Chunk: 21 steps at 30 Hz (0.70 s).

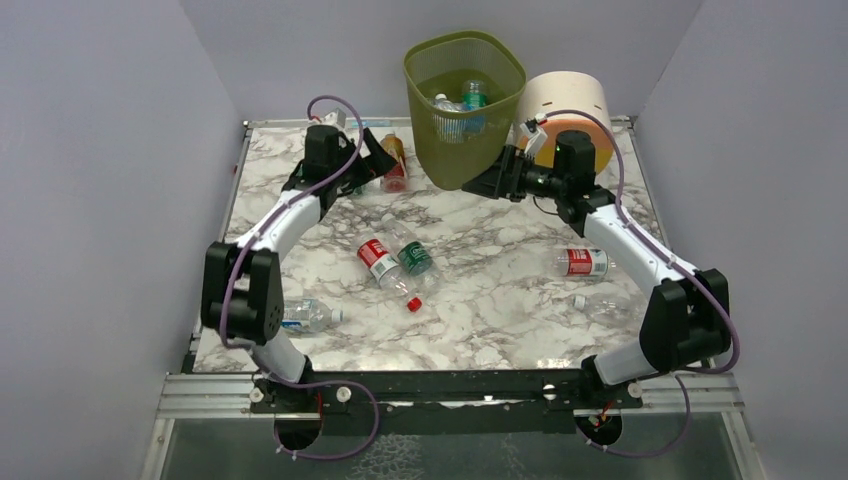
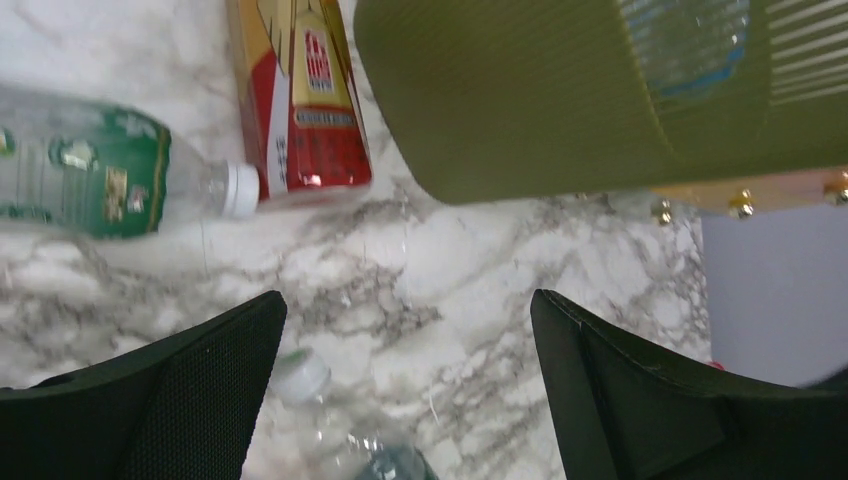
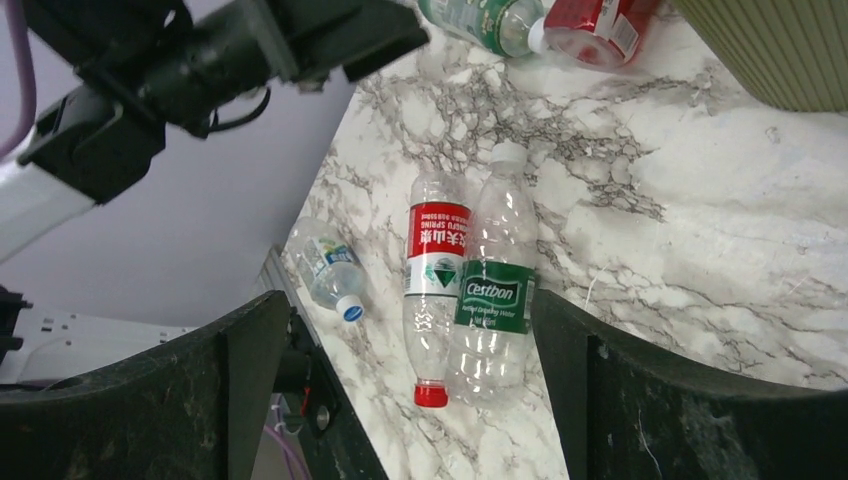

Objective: Put the plastic bottles in the bin
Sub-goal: Pick up the plastic bottle at the center of the board.

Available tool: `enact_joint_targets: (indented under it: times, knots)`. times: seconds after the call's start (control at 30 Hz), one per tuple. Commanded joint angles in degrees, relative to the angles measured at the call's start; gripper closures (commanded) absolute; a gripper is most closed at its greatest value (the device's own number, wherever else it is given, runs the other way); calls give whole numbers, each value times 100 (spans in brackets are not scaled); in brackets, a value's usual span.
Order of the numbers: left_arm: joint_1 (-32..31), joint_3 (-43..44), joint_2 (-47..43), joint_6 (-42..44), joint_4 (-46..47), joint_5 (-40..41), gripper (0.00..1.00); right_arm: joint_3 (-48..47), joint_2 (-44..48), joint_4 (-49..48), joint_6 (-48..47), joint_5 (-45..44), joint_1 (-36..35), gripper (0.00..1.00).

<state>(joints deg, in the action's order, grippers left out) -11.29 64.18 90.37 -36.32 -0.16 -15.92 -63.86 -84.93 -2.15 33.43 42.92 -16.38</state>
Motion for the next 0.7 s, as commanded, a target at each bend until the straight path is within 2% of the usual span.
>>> enact_joint_targets:
  times: [0.0, 0.27, 0.47, 0.67]
  knots:
    - [-31, 1041, 1096, 558, 25, 550, 1, 167, 334, -191, 37, 16, -49, 7]
    - [-215, 1985, 2267, 992, 202, 1270, 1, 409, 431, -220, 59, 74, -54, 8]
    - [-328, 2424, 2814, 1194, 343, 1495, 1, 441, 352, -266, 21, 101, -58, 8]
    - [-389, 3050, 3330, 1396, 94, 1818, 1, 500, 298, -373, 75, 151, -58, 8]
